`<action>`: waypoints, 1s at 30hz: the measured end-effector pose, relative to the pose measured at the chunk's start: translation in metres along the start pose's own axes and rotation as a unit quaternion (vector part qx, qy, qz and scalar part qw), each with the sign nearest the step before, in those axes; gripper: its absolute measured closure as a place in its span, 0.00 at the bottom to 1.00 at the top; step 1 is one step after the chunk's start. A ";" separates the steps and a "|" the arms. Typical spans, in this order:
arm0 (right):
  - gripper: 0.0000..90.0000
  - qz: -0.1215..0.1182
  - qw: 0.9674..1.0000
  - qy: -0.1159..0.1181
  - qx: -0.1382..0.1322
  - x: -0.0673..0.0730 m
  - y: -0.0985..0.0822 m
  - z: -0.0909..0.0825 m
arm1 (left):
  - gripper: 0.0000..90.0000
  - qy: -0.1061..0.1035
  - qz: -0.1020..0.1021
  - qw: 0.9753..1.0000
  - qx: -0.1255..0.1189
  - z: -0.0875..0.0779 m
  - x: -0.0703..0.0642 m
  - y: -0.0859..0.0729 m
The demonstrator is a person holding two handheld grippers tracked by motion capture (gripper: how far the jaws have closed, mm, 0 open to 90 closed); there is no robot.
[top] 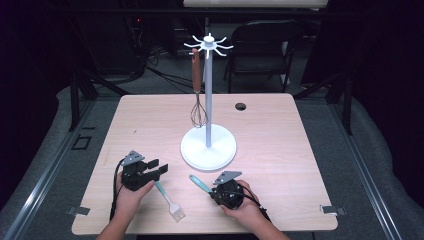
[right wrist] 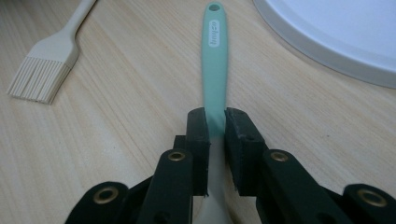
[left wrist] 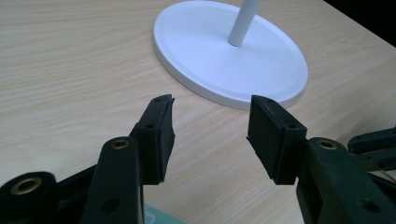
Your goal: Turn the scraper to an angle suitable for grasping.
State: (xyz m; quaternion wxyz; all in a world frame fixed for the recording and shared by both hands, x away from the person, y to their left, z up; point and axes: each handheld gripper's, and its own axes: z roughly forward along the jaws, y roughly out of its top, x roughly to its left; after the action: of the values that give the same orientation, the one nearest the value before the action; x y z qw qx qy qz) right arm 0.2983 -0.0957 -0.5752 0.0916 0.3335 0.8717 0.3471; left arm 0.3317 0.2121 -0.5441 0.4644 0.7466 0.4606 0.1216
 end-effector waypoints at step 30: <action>0.90 0.009 0.999 0.008 -0.052 0.004 -0.004 -0.006 | 0.47 -0.098 0.002 0.994 0.038 0.031 -0.034 -0.010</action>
State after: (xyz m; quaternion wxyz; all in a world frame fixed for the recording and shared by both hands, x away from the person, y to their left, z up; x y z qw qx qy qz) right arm 0.2909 -0.0985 -0.5731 0.0989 0.3332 0.8501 0.3956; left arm 0.3265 0.1685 -0.5606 0.4786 0.7728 0.4157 0.0313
